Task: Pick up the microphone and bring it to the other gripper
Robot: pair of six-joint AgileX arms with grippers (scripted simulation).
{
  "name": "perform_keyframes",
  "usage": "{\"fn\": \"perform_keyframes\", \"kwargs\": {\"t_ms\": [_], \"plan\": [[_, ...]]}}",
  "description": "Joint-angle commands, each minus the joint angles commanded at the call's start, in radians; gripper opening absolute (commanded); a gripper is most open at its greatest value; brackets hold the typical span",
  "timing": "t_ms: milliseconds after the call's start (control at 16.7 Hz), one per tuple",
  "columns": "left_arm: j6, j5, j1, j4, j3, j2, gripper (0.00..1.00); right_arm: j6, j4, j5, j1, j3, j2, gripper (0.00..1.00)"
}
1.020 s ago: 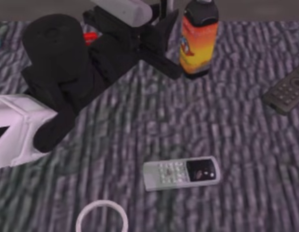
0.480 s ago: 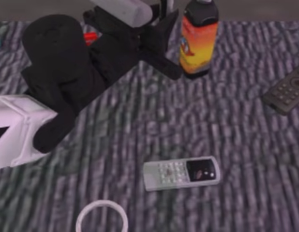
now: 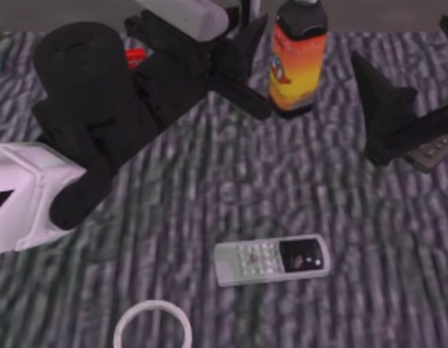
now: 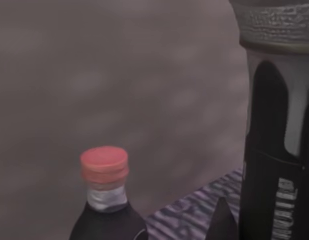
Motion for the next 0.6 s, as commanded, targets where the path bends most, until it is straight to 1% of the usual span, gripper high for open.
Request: {"fn": "perform_keyframes", "kwargs": {"t_ms": [180, 300, 420, 600], "plan": [[0.000, 0.000, 0.000, 0.000, 0.000, 0.000, 0.00, -0.004, 0.052, 0.026, 0.108, 0.102, 0.162, 1.00], [0.000, 0.000, 0.000, 0.000, 0.000, 0.000, 0.00, -0.007, 0.068, 0.037, 0.152, 0.138, 0.227, 1.00], [0.000, 0.000, 0.000, 0.000, 0.000, 0.000, 0.00, -0.008, 0.073, 0.042, 0.170, 0.152, 0.253, 1.00], [0.000, 0.000, 0.000, 0.000, 0.000, 0.000, 0.00, -0.008, 0.073, 0.042, 0.170, 0.152, 0.253, 1.00]]}}
